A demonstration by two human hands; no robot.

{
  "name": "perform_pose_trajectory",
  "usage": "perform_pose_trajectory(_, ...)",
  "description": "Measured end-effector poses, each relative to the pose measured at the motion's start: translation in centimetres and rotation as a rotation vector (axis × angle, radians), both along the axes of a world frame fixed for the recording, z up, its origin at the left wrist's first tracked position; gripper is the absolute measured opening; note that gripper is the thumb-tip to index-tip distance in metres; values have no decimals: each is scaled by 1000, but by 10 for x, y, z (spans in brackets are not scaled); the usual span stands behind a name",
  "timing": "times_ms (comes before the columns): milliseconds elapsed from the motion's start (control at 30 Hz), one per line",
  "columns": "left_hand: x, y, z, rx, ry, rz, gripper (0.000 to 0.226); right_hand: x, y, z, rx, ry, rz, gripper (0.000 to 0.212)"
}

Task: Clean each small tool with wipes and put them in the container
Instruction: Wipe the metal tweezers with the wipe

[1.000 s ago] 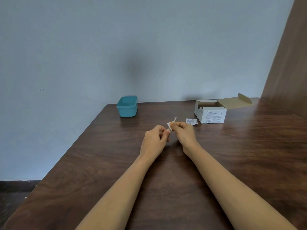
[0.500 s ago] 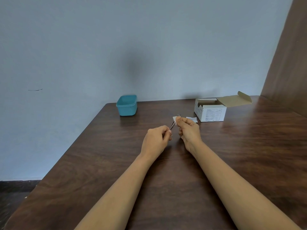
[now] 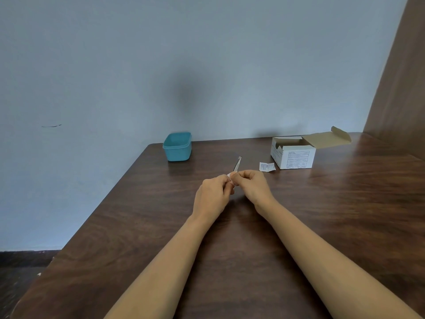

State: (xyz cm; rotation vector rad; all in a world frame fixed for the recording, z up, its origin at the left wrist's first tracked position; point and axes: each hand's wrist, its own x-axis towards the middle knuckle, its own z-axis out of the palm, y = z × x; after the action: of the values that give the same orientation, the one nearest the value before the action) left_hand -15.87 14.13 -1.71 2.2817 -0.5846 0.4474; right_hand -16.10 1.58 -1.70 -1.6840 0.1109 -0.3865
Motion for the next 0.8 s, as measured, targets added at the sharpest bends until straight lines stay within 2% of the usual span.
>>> perform_pose_trajectory(333,2,2,-2,41,22,9,14,-2,-7,6,23,94,76,18)
perform_pose_trajectory(533,3,0,1,13,-3,-8,14,1,0,0,-61,68,-41,26)
perform_pose_trajectory(800,-1,-5,5,52,38,-57,16,1,-4,3,86,21,-143,44)
